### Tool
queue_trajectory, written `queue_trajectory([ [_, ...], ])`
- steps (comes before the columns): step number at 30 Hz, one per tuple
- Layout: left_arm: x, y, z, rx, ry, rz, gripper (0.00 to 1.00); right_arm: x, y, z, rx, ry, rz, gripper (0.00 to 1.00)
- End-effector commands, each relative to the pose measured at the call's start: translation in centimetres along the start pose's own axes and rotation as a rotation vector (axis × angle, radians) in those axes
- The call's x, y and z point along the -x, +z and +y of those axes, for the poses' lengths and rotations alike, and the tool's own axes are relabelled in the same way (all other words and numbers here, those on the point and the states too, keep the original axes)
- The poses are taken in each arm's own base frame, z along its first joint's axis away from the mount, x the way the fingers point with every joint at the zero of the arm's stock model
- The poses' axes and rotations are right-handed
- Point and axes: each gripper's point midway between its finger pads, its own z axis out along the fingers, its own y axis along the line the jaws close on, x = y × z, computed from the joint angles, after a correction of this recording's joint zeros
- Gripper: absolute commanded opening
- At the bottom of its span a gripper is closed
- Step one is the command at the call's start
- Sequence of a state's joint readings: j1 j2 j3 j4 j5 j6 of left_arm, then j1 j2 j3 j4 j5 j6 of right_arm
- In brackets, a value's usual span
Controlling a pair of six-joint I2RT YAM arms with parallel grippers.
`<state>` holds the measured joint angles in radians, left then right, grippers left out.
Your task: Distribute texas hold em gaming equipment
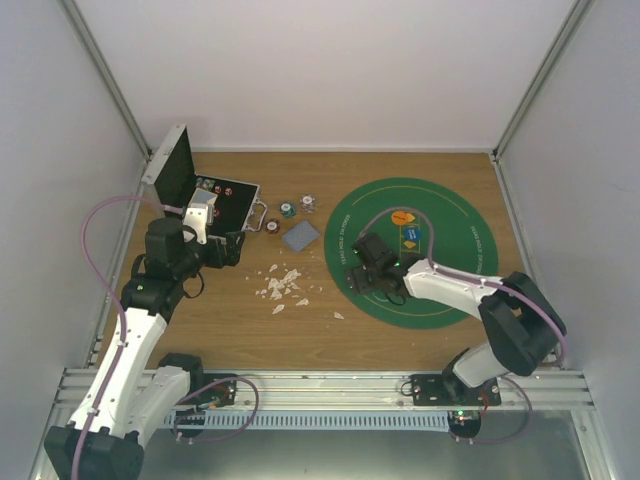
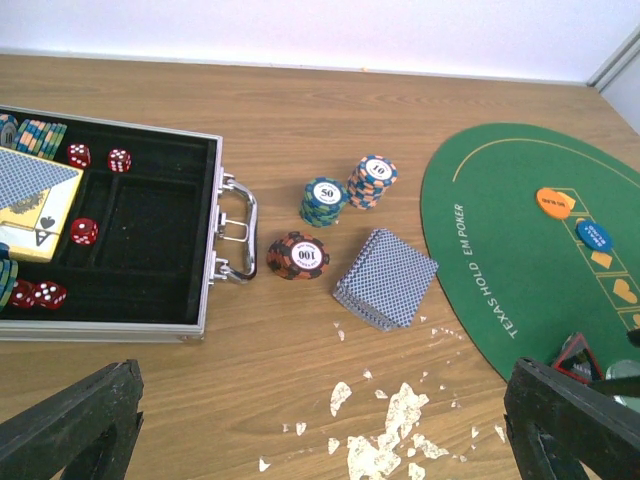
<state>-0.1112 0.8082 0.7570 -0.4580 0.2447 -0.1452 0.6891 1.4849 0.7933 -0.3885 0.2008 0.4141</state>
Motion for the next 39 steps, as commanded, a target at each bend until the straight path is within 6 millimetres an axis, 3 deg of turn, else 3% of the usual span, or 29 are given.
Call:
queue_trajectory([
  [1, 0.7, -0.3, -0.4, -0.014, 0.018, -0.036, 0.99, -0.2, 0.6, 2.0, 0.018, -0.079, 0.032, 0.97],
  [4, 0.8, -0.3, -0.4, -0.014, 0.019, -0.039, 0.99, -0.7, 1.3, 2.2, -0.008, -0.097, 0.062, 0.97],
  [7, 0.8, -0.3, -0.5, -0.015, 0.019, -0.039, 0.99, -1.2, 1.8, 1.0, -0.084, -0.071, 0.087, 0.97],
  [22, 0.8, -0.3, -0.7, -0.025, 0.019, -0.038, 0.99, -1.9, 2.2, -2.2, -0.216, 0.055, 0.118, 1.00],
  [30, 0.5, 0.0, -1.1, -0.047, 0.023, -0.022, 0.99, -0.6, 1.7, -2.9, -0.202, 0.095, 0.109, 1.00],
  [35, 0.5, 0.0, -1.4, -0.057, 0.029, -0.022, 0.99, 1.5, 0.5, -0.8, -0.080, 0.090, 0.073, 1.00],
  [39, 0.4, 0.2, -1.3, -0.051, 0.029, -0.016, 0.99, 4.3, -1.7, 0.5, 0.041, 0.134, 0.020, 1.00],
])
